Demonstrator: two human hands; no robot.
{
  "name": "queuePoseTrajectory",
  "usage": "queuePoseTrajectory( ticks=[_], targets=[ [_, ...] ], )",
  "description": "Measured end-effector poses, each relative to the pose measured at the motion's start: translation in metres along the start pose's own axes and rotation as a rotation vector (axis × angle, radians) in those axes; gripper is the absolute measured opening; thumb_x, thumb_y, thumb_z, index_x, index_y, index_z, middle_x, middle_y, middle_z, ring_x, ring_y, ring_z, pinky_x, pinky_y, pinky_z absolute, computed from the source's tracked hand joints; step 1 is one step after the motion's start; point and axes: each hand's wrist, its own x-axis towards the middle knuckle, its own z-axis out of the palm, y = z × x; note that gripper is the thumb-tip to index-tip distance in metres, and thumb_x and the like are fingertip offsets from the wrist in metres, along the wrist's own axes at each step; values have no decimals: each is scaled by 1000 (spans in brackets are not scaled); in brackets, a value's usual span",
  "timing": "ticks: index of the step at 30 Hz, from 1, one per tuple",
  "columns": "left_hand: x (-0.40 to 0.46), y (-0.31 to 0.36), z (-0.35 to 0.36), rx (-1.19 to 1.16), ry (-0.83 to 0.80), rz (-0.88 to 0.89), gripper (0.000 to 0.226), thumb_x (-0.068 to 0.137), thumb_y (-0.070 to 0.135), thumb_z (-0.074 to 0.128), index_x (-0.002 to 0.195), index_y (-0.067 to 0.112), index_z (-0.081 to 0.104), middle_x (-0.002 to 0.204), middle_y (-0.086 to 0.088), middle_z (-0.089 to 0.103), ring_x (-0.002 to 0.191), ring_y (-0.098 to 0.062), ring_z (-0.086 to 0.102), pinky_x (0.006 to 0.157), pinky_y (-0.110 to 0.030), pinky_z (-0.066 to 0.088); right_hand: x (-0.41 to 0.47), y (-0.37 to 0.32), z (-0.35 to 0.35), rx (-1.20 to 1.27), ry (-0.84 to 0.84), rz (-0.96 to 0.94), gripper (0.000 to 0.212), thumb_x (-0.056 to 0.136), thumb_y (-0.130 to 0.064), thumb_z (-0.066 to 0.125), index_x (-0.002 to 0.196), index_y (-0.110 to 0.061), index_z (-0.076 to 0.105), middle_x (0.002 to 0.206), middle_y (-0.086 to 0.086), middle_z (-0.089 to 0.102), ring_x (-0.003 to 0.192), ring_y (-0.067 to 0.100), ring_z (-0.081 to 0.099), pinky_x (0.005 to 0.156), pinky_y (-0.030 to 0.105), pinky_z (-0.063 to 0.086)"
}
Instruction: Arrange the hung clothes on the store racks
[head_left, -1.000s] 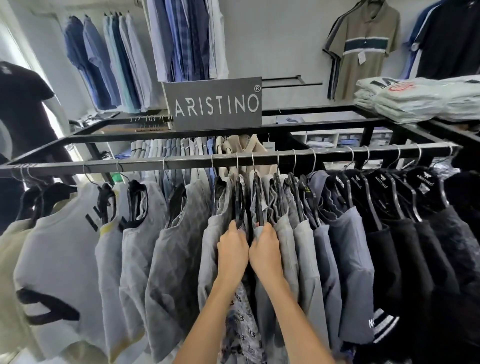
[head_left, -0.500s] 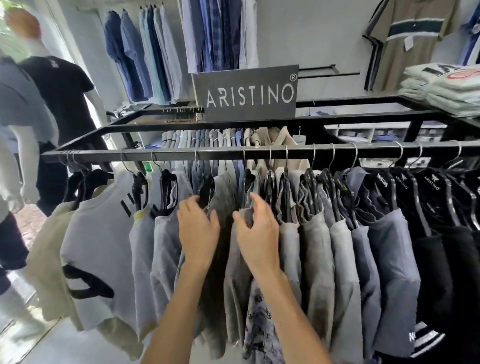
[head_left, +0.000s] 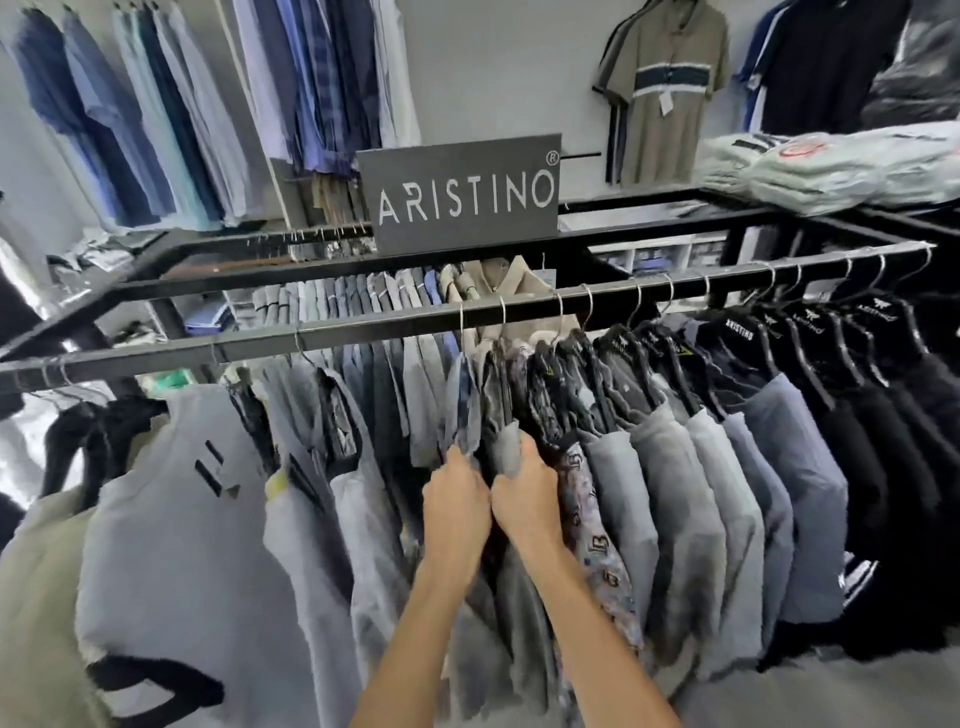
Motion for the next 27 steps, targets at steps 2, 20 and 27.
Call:
queuePoseTrajectory(
  ticks=[2,20,27],
  targets=[
    [-1,5,1,-28,7,4,27,100,10,38,124,2,46,102,-16,65,97,-37,60,77,-41,43,0,0,-3,7,28,-35,48,86,5,45,131,-12,55,115,18,66,107,37,59,67,29,32],
    [-12,32,19,-26,56,-149,32,99,10,34,128,1,43,110,-21,64,101,-42,59,77,-42,43,14,26,-20,38,-42,-154,36,86,6,39,113,-11,55,105,-1,60,108,23,58,89,33,47],
    [-20,21,-11,-169,184,-119,53,99,45,43,145,17,37,136,-3,54,121,-23,55,96,-39,45,19,28,-25,27,14,-147,68,92,-23,68,151,-13,35,149,8,47,139,25,41,114,35,35]
  ],
)
